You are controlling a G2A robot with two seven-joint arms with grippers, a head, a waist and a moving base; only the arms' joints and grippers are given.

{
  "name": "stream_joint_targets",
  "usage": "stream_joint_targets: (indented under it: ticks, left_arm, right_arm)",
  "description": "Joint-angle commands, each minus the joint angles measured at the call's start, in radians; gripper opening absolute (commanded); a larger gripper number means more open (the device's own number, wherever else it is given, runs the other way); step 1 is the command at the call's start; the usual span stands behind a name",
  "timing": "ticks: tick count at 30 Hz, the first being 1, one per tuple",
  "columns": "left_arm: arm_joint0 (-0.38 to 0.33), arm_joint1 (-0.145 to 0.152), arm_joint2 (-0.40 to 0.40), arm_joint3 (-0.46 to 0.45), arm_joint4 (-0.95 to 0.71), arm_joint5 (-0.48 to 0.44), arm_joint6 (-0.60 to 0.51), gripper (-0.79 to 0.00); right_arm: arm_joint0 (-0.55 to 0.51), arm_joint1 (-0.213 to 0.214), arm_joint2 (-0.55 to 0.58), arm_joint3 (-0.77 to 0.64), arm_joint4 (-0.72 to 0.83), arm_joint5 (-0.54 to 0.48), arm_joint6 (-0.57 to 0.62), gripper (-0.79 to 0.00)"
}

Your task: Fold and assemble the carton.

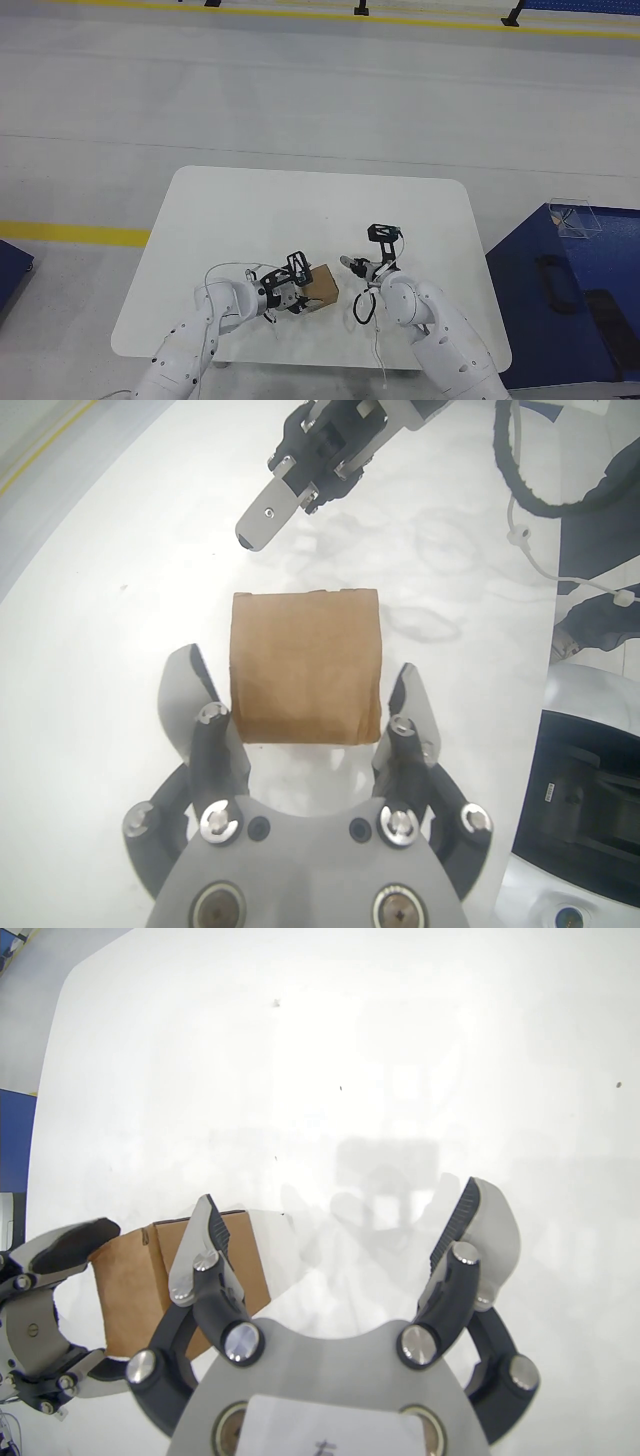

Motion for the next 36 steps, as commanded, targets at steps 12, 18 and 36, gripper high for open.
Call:
stream_joint_targets:
  ticks: [12, 18, 36]
  left_arm:
    - [-0.004, -0.016, -0.06, 0.051, -0.832, 0.043, -0.339, -0.785]
    - [-0.075, -0.015, -0.083, 0.109, -1.297, 0.343, -0.709, -0.785]
    - [-0.099, 0.0, -0.081, 0.146, -1.177, 0.438, -0.556, 0.0]
  right_arm:
    - [-0.03, 0.014, 0.132, -0.068, 0.053, 0.011, -0.006, 0.0]
    - [-0.057, 0.019, 0.159, -0.097, 0.052, 0.002, 0.008, 0.0]
    - [-0.089, 0.021, 0.16, -0.111, 0.025, -0.024, 0.018, 0.0]
